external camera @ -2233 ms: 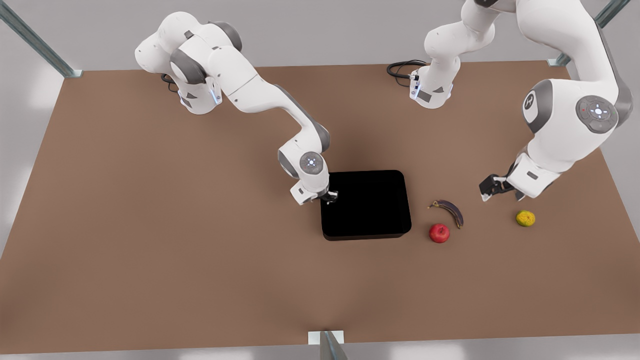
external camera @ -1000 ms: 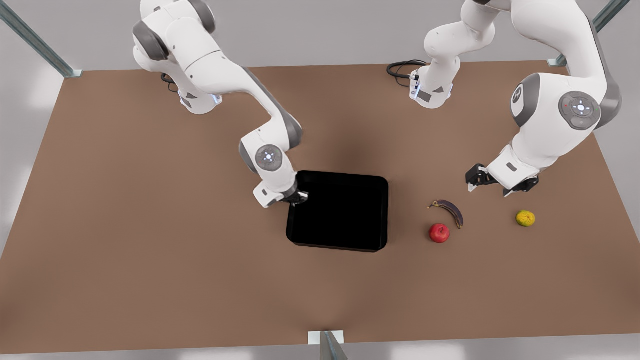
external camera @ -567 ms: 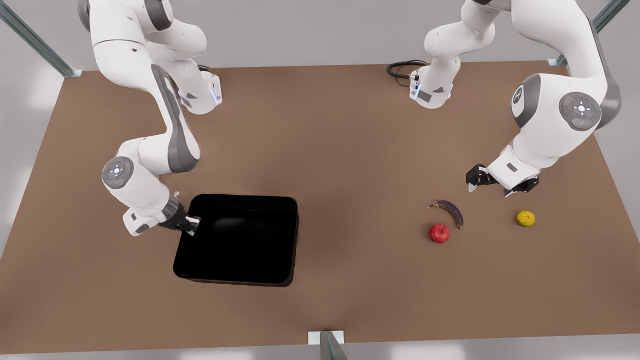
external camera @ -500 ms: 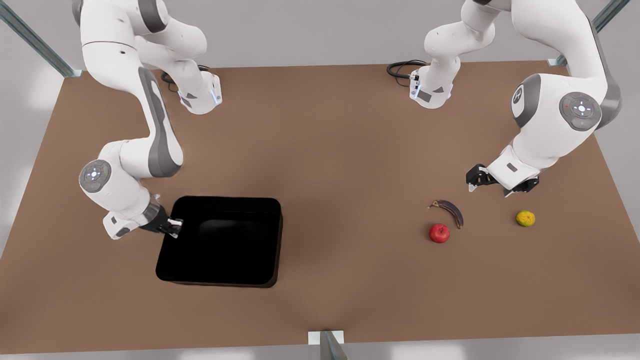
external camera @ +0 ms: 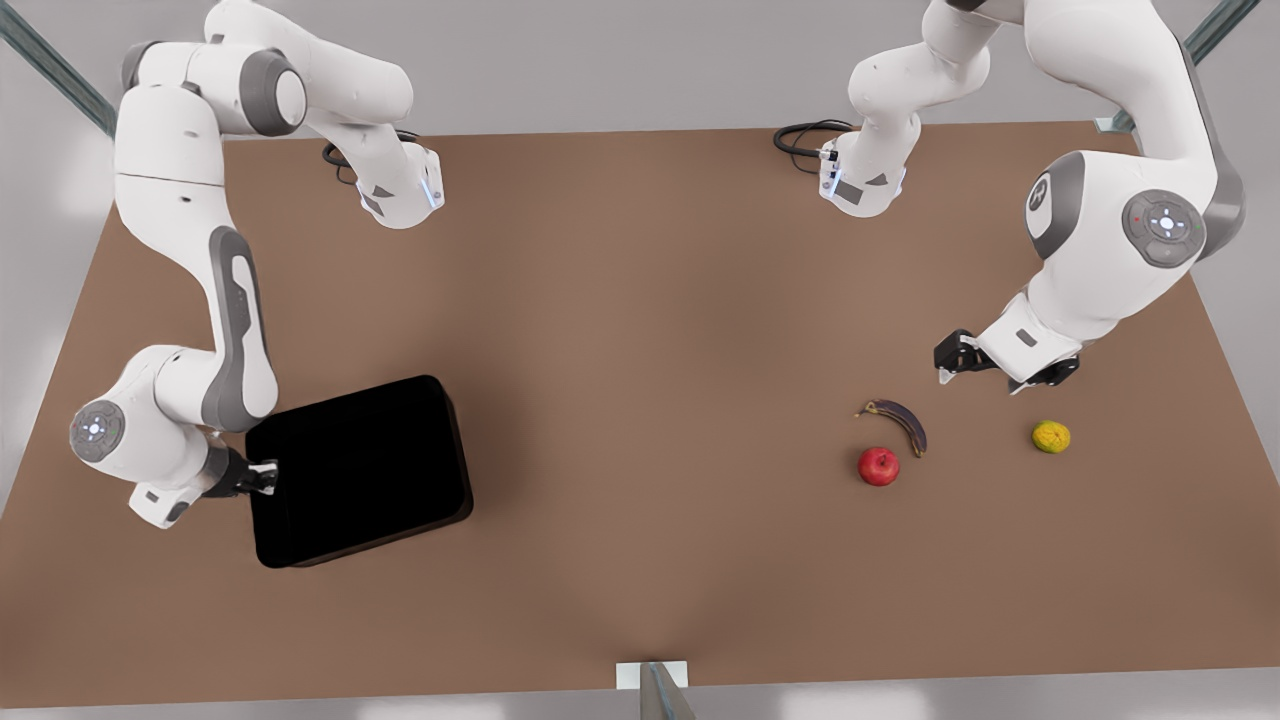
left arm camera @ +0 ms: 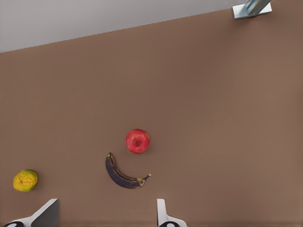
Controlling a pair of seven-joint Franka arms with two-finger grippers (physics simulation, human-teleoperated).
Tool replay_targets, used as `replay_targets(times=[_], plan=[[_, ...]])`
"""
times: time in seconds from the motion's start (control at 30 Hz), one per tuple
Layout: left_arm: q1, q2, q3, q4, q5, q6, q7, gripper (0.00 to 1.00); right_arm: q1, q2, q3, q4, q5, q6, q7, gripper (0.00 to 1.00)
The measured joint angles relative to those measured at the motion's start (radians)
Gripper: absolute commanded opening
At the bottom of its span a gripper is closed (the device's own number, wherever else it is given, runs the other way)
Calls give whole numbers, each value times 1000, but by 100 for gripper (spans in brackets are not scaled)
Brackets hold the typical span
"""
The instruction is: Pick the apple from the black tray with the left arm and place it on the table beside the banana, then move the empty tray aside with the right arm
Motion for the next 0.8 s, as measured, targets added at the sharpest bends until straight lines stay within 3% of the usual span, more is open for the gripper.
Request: replay_targets(times=[0.17,0.23,0.27,0.33,0.43,0.57,0.8], plan=[[0,2,0,1,0,-5,0,100,2,93,-2,68,-24,1,-112,26],[0,2,0,1,0,-6,0,100,2,112,-2,90,-31,2,-146,71],[0,2,0,2,-1,-6,0,100,3,114,-1,100,-36,4,-159,86],[1,3,0,3,0,-6,1,100,4,105,4,125,-52,7,-175,100],[1,3,0,4,2,-6,1,100,8,22,49,141,-36,-29,-193,100],[2,2,0,5,0,-6,1,100,47,-171,172,143,-4,-154,-149,99],[5,3,0,3,-2,-6,0,100,118,-288,175,208,-181,-368,48,99]])
